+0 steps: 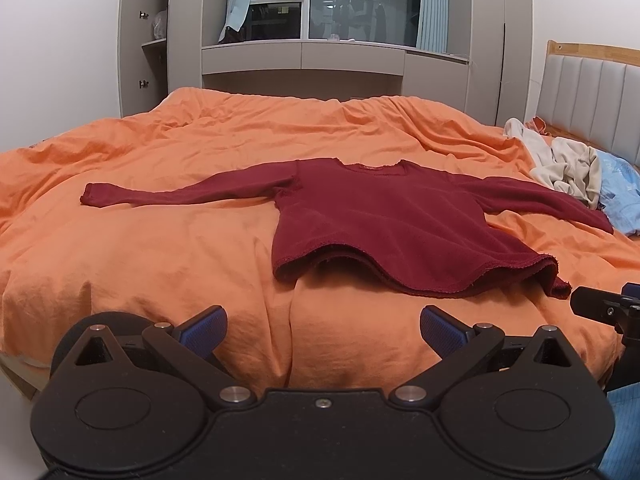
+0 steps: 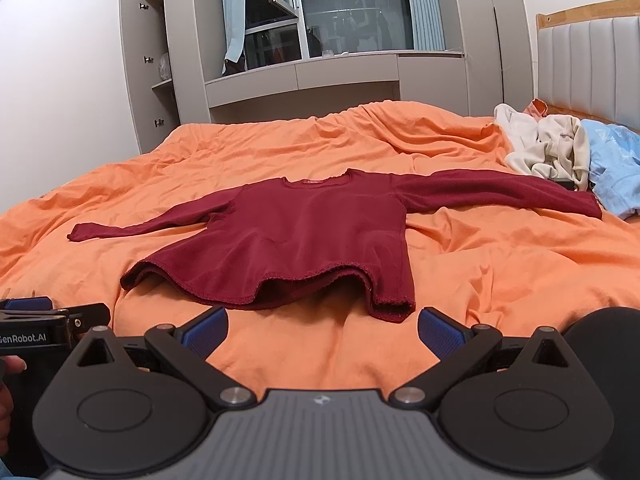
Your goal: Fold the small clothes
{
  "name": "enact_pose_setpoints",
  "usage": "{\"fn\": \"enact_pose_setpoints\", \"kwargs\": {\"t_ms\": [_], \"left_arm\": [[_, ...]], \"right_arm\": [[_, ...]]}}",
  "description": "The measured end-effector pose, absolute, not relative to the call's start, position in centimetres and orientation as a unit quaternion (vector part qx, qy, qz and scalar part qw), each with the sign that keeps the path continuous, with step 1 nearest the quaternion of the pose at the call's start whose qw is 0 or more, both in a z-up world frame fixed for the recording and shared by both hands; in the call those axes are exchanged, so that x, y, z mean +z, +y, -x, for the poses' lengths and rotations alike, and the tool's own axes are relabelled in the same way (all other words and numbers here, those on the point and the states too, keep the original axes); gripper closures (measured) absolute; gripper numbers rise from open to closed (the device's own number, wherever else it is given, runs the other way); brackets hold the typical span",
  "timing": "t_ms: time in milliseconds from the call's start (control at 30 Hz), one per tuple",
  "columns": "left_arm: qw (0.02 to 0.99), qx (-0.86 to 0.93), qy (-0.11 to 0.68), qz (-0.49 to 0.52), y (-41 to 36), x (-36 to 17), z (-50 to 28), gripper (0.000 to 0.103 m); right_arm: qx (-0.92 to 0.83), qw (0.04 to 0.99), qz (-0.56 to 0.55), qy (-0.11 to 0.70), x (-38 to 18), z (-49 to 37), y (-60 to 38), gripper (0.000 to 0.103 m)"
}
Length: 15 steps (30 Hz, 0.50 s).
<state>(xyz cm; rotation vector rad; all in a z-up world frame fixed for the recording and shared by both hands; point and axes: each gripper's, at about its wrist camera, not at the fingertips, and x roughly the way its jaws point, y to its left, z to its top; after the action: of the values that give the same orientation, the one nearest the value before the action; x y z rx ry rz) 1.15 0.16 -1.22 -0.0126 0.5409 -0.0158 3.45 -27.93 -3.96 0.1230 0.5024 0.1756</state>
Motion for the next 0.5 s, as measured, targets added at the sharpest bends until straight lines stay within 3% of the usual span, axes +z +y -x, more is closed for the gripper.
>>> {"fn": "enact_pose_setpoints", "kwargs": {"t_ms": [500], "left_arm": [[0.956,-0.01,0.292,0.0,-0.2,-2.1,-3.0,0.001]], "right_arm": [[0.088,0.956,-0.07,0.272,-5.1,-5.1,-28.3,0.0]]}}
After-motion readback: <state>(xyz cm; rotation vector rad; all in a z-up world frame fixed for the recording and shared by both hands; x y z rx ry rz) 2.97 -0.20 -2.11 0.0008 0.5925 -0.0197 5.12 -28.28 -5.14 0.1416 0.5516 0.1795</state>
